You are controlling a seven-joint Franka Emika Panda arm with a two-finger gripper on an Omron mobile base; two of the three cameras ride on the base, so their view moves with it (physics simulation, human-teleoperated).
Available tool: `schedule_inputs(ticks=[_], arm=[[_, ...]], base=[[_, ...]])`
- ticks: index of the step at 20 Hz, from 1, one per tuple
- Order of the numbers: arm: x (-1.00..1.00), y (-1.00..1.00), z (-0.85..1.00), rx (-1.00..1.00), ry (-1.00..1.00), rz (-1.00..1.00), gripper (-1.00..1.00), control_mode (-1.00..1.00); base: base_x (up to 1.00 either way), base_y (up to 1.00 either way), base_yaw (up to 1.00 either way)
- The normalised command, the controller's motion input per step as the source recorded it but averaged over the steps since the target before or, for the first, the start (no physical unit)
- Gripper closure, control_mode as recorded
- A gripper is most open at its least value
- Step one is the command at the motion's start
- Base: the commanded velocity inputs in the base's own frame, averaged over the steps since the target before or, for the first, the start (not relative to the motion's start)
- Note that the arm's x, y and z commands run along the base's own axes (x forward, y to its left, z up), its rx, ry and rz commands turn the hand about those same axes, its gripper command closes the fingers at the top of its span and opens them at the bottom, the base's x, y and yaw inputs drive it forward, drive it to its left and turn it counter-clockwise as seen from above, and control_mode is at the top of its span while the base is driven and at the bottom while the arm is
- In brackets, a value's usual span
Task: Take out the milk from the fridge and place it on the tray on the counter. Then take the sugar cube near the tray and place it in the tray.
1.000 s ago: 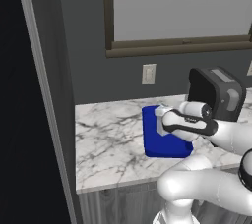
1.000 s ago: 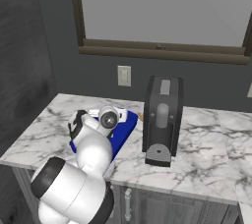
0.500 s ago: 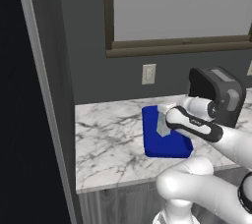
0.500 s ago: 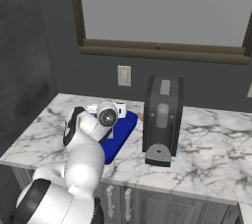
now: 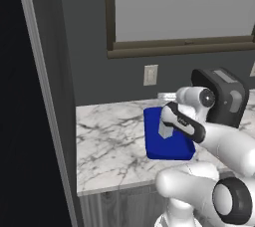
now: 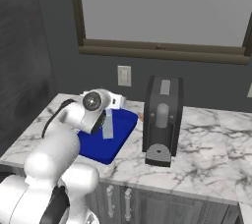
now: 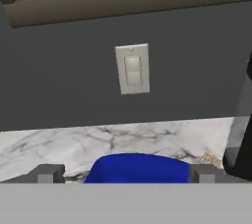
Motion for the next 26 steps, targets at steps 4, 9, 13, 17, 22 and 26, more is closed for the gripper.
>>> schedule_inputs(ticks=[4, 9, 13, 17, 22, 26], arm=[[-0.11, 0.02, 0.11, 0.11, 0.24, -0.56, -1.0, -1.0], [-0.13, -0.11, 0.04, 0.16, 0.18, -0.53, -1.0, -1.0], [-0.03, -0.46, 0.09, 0.2, 0.28, -0.28, -1.0, -1.0], [0.0, -0.48, 0.28, 0.21, 0.33, -0.15, -1.0, -1.0], [0.0, -0.01, 0.02, 0.03, 0.06, -0.02, -1.0, -1.0], [0.03, 0.0, -0.07, 0.0, 0.0, -0.06, -1.0, -1.0]], base=[[0.0, 0.0, 0.0], [0.0, 0.0, 0.0], [0.0, 0.0, 0.0], [0.0, 0.0, 0.0], [0.0, 0.0, 0.0], [0.0, 0.0, 0.0]])
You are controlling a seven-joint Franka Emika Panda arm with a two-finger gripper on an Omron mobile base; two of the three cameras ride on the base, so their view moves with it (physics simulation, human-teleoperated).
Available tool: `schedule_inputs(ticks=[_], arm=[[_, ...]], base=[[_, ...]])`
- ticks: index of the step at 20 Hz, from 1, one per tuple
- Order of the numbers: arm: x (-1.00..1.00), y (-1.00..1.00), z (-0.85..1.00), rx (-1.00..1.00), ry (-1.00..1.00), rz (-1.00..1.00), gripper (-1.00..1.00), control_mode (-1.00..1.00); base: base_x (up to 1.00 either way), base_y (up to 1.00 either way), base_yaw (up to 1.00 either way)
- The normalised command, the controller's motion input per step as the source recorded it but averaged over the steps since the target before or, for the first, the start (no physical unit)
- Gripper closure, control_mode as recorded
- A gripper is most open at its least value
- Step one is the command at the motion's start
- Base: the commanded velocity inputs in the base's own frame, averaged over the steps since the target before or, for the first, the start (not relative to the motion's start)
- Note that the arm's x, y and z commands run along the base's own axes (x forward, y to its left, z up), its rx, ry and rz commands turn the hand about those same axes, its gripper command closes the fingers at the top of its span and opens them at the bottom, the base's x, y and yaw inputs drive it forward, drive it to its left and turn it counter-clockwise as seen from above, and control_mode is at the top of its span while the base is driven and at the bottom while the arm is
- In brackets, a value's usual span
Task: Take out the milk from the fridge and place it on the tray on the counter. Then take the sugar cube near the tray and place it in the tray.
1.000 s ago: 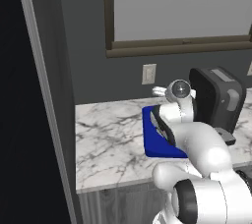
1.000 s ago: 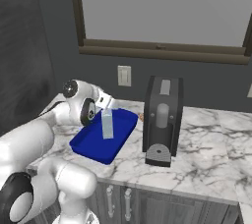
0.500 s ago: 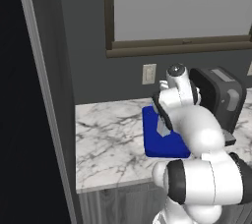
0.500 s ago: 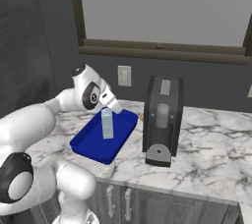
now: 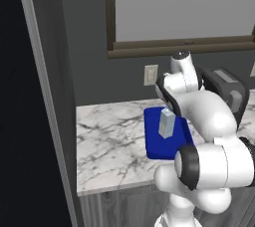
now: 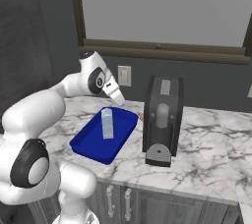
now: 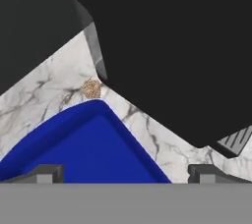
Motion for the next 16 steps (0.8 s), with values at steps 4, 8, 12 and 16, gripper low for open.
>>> schedule_inputs(ticks=[4, 8, 12, 16], arm=[[0.19, 0.0, -0.21, 0.04, 0.03, -0.1, -1.0, -1.0], [0.12, -0.1, -0.39, 0.19, 0.08, -0.05, -1.0, -1.0], [0.2, -0.2, -0.22, 0.15, 0.1, -0.01, -1.0, -1.0], [0.31, -0.11, -0.02, 0.01, 0.08, 0.0, -1.0, -1.0]], base=[[0.0, 0.0, 0.0], [0.0, 0.0, 0.0], [0.0, 0.0, 0.0], [0.0, 0.0, 0.0]])
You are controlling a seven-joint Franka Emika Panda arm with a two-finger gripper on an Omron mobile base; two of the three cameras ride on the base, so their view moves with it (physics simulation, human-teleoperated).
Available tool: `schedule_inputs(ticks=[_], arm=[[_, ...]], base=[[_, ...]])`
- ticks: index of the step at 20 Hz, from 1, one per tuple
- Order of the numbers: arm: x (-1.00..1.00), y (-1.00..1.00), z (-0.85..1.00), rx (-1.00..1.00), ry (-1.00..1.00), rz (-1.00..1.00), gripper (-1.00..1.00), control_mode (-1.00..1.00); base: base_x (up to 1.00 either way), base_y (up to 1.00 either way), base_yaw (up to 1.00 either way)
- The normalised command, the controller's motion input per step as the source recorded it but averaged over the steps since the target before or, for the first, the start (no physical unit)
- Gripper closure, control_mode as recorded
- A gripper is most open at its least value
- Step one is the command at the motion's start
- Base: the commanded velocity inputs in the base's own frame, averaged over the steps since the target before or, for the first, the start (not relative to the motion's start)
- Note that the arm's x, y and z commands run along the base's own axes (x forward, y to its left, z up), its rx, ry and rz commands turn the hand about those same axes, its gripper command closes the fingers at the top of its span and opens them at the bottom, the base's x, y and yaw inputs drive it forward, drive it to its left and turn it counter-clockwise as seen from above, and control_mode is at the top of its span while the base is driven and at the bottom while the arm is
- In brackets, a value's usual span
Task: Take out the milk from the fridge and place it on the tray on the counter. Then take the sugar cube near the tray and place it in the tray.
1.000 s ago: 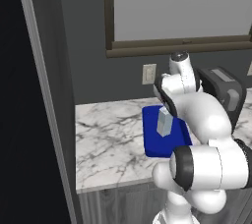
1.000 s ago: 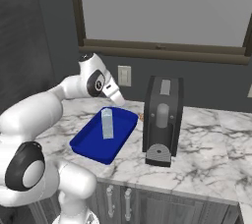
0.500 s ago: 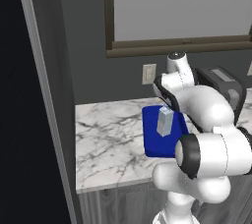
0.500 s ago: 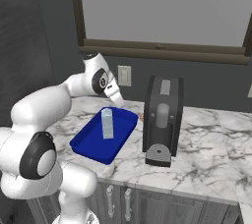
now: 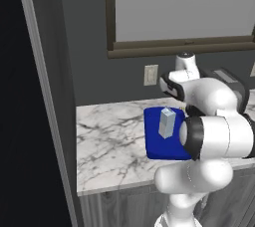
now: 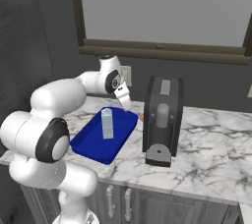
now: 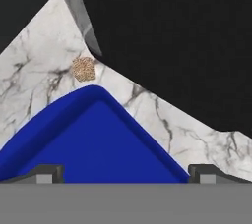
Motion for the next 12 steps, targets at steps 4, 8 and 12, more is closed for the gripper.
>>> schedule_inputs(ticks=[4, 8, 12], arm=[[0.42, -0.02, -0.09, 0.0, 0.11, 0.0, -1.0, -1.0], [0.32, -0.04, -0.18, 0.0, 0.08, 0.0, -1.0, -1.0], [0.23, -0.18, -0.26, 0.0, 0.02, 0.0, -1.0, -1.0]], base=[[0.0, 0.0, 0.0], [0.0, 0.0, 0.0], [0.0, 0.0, 0.0]])
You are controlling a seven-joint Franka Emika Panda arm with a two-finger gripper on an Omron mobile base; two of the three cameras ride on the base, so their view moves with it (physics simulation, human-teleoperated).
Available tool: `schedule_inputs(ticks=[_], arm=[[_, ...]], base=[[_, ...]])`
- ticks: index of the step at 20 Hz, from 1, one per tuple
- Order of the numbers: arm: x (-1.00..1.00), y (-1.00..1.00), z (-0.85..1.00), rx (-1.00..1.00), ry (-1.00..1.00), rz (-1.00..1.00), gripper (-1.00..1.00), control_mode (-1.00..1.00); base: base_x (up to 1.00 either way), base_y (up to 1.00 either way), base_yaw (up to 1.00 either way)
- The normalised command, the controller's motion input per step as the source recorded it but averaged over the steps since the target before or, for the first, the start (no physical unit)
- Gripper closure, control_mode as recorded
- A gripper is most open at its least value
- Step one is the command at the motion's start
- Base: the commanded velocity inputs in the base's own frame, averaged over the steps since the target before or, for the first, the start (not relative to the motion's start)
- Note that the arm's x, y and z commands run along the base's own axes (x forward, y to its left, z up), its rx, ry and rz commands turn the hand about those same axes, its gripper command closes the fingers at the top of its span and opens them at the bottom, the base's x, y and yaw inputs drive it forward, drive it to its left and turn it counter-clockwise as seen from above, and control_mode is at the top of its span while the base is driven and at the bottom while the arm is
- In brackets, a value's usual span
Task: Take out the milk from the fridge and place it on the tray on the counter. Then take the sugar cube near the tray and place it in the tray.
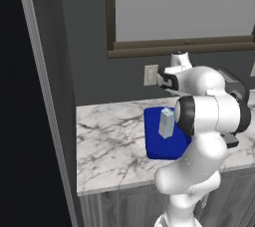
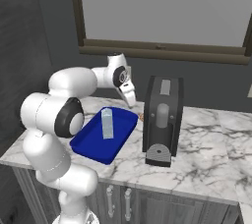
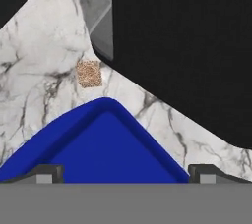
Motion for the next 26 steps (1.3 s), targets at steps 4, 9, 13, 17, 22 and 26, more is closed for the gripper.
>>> schedule_inputs(ticks=[4, 9, 13, 17, 22, 26], arm=[[0.08, -0.17, -0.33, 0.0, 0.0, 0.0, -1.0, -1.0], [0.13, -0.09, -0.33, 0.01, 0.0, 0.0, -1.0, -1.0], [0.25, -0.13, -0.25, 0.0, 0.0, 0.0, -1.0, -1.0], [0.14, -0.23, -0.21, 0.0, 0.0, 0.0, -1.0, -1.0], [0.14, -0.06, -0.11, 0.0, 0.0, 0.0, -1.0, -1.0], [0.12, -0.02, -0.19, 0.0, 0.0, -0.02, -1.0, -1.0]], base=[[0.0, 0.0, 0.0], [0.0, 0.0, 0.0], [0.0, 0.0, 0.0], [0.0, 0.0, 0.0], [0.0, 0.0, 0.0], [0.0, 0.0, 0.0]])
